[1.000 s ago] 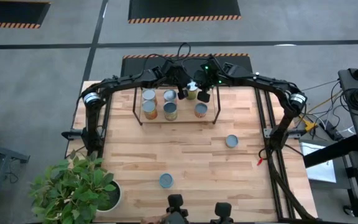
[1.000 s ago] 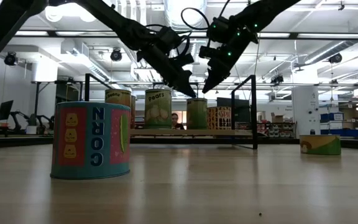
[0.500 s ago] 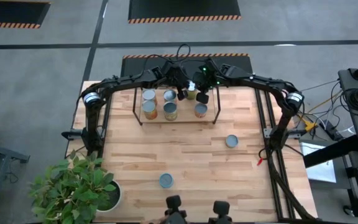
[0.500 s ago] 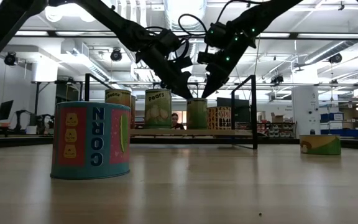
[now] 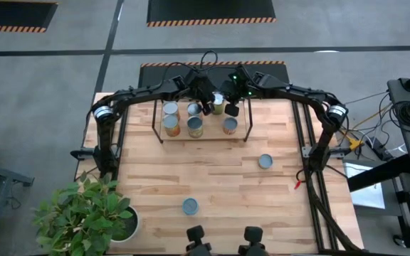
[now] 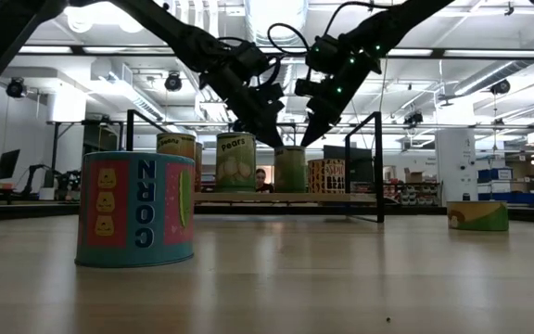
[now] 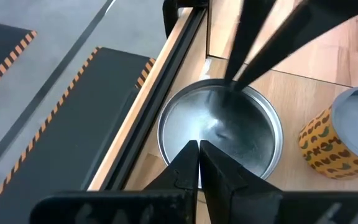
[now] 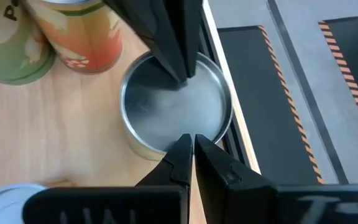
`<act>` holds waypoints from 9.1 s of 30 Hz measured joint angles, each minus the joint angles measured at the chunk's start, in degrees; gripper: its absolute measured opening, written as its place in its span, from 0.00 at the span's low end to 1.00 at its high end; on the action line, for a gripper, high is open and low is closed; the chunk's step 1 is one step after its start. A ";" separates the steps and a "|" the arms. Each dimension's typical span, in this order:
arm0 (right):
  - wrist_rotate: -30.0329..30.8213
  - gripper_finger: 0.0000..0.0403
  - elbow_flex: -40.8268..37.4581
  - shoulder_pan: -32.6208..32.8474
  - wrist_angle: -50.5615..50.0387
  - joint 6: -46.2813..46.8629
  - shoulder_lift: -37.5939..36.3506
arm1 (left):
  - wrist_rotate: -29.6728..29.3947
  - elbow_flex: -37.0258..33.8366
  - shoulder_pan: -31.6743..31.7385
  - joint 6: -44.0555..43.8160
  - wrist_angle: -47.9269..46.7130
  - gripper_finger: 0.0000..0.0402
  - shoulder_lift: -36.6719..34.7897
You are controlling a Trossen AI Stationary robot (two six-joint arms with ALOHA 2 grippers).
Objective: Pick and place cans onto a shelf
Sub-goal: Put the big green canned orange on the shelf aligned with the other big orange canned corn, then put the small blue canned corn on the shelf aligned with the other small yellow canned bean
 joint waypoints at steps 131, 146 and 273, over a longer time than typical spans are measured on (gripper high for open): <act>-4.59 0.02 -24.13 3.04 20.35 6.33 -27.45 | -14.49 -0.02 -0.26 -8.85 -10.70 0.00 -2.45; -4.59 0.02 -24.12 3.04 20.37 6.24 -27.46 | -18.61 -0.13 -0.24 -10.64 -15.09 0.00 -3.68; 14.53 0.33 -7.14 53.68 13.52 30.18 7.44 | 4.04 -32.00 -33.88 -10.77 13.18 0.00 -42.81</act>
